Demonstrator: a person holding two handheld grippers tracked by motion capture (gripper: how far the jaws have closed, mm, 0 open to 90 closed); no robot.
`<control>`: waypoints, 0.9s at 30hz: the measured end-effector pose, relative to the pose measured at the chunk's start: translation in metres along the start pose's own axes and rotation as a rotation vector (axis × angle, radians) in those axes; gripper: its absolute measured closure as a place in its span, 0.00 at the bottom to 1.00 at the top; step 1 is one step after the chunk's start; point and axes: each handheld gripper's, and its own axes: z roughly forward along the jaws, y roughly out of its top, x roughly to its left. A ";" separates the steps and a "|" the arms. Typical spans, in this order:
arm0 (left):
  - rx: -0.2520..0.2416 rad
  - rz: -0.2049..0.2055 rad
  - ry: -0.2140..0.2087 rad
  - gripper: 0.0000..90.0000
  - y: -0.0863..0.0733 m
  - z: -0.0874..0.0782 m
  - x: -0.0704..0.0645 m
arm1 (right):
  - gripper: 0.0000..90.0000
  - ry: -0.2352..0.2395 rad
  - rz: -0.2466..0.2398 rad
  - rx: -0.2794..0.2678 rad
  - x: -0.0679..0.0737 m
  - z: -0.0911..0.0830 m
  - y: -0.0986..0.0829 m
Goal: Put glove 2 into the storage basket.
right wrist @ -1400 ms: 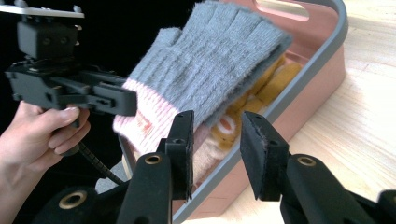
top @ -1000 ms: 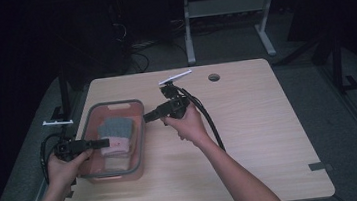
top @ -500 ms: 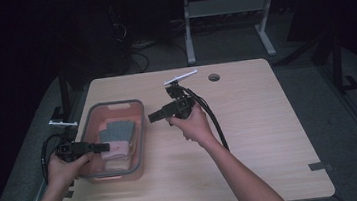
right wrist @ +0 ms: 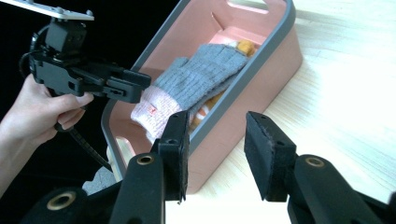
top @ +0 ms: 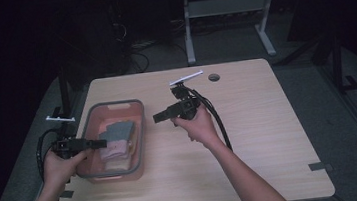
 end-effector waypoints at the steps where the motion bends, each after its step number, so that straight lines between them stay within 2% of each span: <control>1: -0.003 0.010 0.004 0.54 0.001 -0.001 -0.002 | 0.66 0.001 0.001 -0.002 -0.001 -0.001 -0.001; 10: -0.041 0.022 -0.023 0.52 0.008 -0.003 -0.017 | 0.64 -0.010 0.016 -0.012 -0.012 -0.014 -0.009; 14: -0.050 0.045 -0.038 0.51 0.011 -0.001 -0.026 | 0.61 -0.031 0.037 -0.017 -0.023 -0.025 -0.014; 16: -0.055 0.056 -0.042 0.51 0.013 0.000 -0.030 | 0.61 -0.033 0.039 -0.019 -0.024 -0.026 -0.015; 17: -0.053 0.073 -0.053 0.50 0.015 0.001 -0.034 | 0.60 -0.040 0.041 -0.027 -0.026 -0.031 -0.017; 20: -0.060 0.071 -0.096 0.49 0.018 0.001 -0.041 | 0.59 -0.052 0.036 -0.036 -0.029 -0.037 -0.019; 27: -0.061 0.085 -0.118 0.48 0.023 0.006 -0.052 | 0.58 -0.064 0.051 -0.051 -0.034 -0.048 -0.025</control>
